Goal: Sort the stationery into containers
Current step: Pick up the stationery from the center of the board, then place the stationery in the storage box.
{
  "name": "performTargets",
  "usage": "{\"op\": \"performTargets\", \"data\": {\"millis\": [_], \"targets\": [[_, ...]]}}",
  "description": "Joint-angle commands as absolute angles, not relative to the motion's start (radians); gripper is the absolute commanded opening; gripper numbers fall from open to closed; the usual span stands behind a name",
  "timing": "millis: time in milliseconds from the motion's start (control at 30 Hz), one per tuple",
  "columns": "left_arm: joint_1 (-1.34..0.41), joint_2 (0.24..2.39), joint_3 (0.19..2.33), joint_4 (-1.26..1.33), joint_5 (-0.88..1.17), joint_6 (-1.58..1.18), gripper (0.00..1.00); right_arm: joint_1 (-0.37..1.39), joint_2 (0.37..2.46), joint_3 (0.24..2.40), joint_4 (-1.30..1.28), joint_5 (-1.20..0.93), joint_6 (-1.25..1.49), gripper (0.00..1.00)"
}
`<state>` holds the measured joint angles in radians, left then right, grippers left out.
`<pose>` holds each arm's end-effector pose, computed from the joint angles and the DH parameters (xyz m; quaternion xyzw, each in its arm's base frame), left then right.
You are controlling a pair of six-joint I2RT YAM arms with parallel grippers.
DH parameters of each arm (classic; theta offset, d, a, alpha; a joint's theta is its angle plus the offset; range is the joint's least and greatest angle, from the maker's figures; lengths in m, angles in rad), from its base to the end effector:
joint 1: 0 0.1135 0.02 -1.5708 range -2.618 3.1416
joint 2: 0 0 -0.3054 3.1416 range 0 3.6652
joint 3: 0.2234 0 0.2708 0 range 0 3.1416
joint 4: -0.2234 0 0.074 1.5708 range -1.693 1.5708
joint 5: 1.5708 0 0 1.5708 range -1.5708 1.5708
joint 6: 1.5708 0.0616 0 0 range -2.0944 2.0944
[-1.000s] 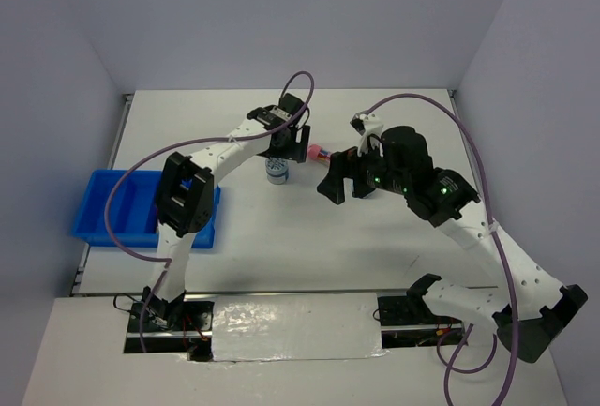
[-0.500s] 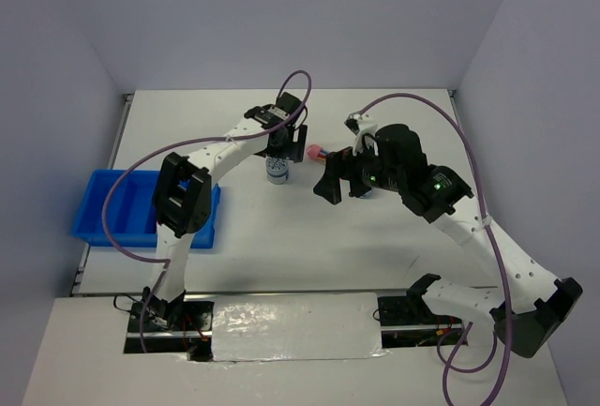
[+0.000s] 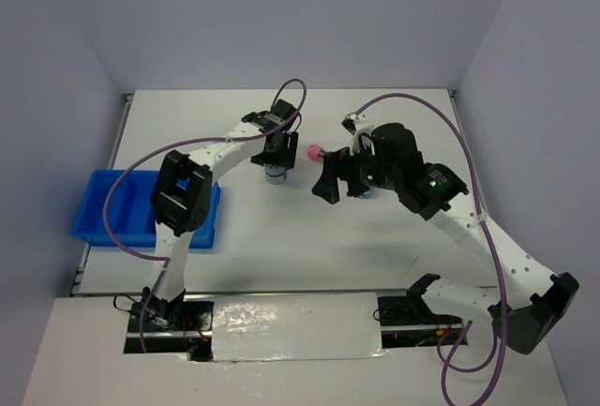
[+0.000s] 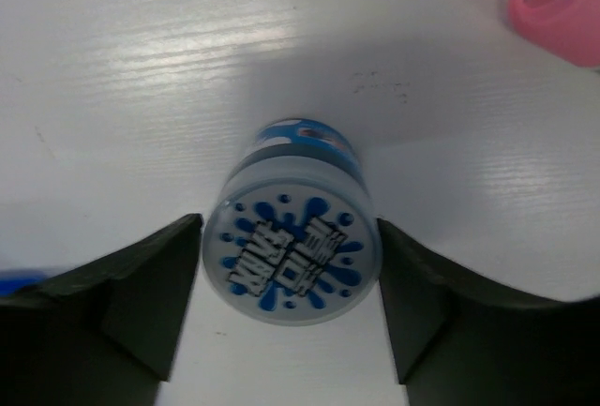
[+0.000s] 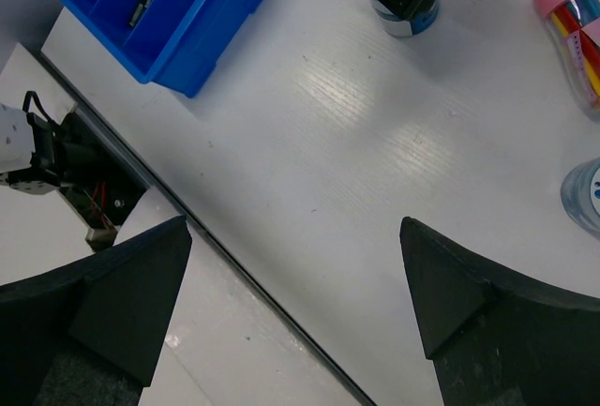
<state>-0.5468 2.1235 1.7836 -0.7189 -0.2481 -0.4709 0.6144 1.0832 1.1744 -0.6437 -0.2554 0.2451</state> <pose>0.4476 -0.2548 0.2254 0.0051 0.9605 -0.0179 0.2777 0.1938 0.1558 0.3970 -0.2200 0.8399 0.3025 0.3932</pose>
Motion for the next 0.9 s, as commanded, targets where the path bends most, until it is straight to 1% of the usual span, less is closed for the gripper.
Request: {"op": "performTargets", "data": {"millis": [0,33,100,133,167,233,333,433,467,533,567,600,700,767,867], "targets": [[-0.537,2.125,1.756,-0.686,-0.215,-0.442,0.77,0.611,1.086,1.216,-0.623,-0.267,0.238,1.0],[-0.537,2.125,1.756,-0.677,-0.201,-0.442,0.55,0.611,1.086,1.218,-0.624,-0.265,0.236,1.0],[-0.537,2.125,1.767,-0.678,-0.198,-0.436,0.25,0.612,1.089,1.223,-0.623,-0.267,0.235,1.0],[-0.535,2.122,1.775,-0.675,-0.19,-0.433,0.03,0.611,1.094,1.223,-0.621,-0.268,0.233,1.0],[-0.534,2.12,1.781,-0.681,-0.196,-0.434,0.0,0.611,1.095,1.224,-0.621,-0.268,0.233,1.0],[-0.528,2.097,1.798,-0.695,-0.207,-0.433,0.0,0.611,1.1,1.23,-0.623,-0.268,0.23,1.0],[-0.509,1.975,1.769,-0.716,-0.27,-0.442,0.0,0.611,1.104,1.238,-0.624,-0.264,0.221,1.0],[-0.442,1.815,1.732,-0.738,-0.337,-0.488,0.0,0.611,1.104,1.226,-0.611,-0.265,0.218,1.0],[-0.389,1.749,1.727,-0.776,-0.378,-0.526,0.0,0.611,1.108,1.218,-0.607,-0.273,0.219,1.0],[-0.326,1.703,1.726,-0.84,-0.423,-0.572,0.0,0.612,1.111,1.209,-0.591,-0.284,0.225,1.0],[-0.266,1.68,1.724,-0.906,-0.442,-0.612,0.0,0.609,1.114,1.203,-0.585,-0.299,0.227,1.0],[-0.241,1.637,1.709,-0.925,-0.498,-0.627,0.0,0.611,1.114,1.201,-0.574,-0.304,0.229,1.0],[-0.143,1.566,1.645,-0.963,-0.549,-0.676,0.0,0.609,1.127,1.21,-0.569,-0.318,0.226,1.0],[-0.053,1.534,1.603,-0.966,-0.535,-0.696,0.0,0.611,1.141,1.229,-0.572,-0.322,0.221,1.0],[0.069,1.505,1.513,-0.907,-0.454,-0.666,0.0,0.611,1.155,1.25,-0.584,-0.328,0.213,1.0]]}}
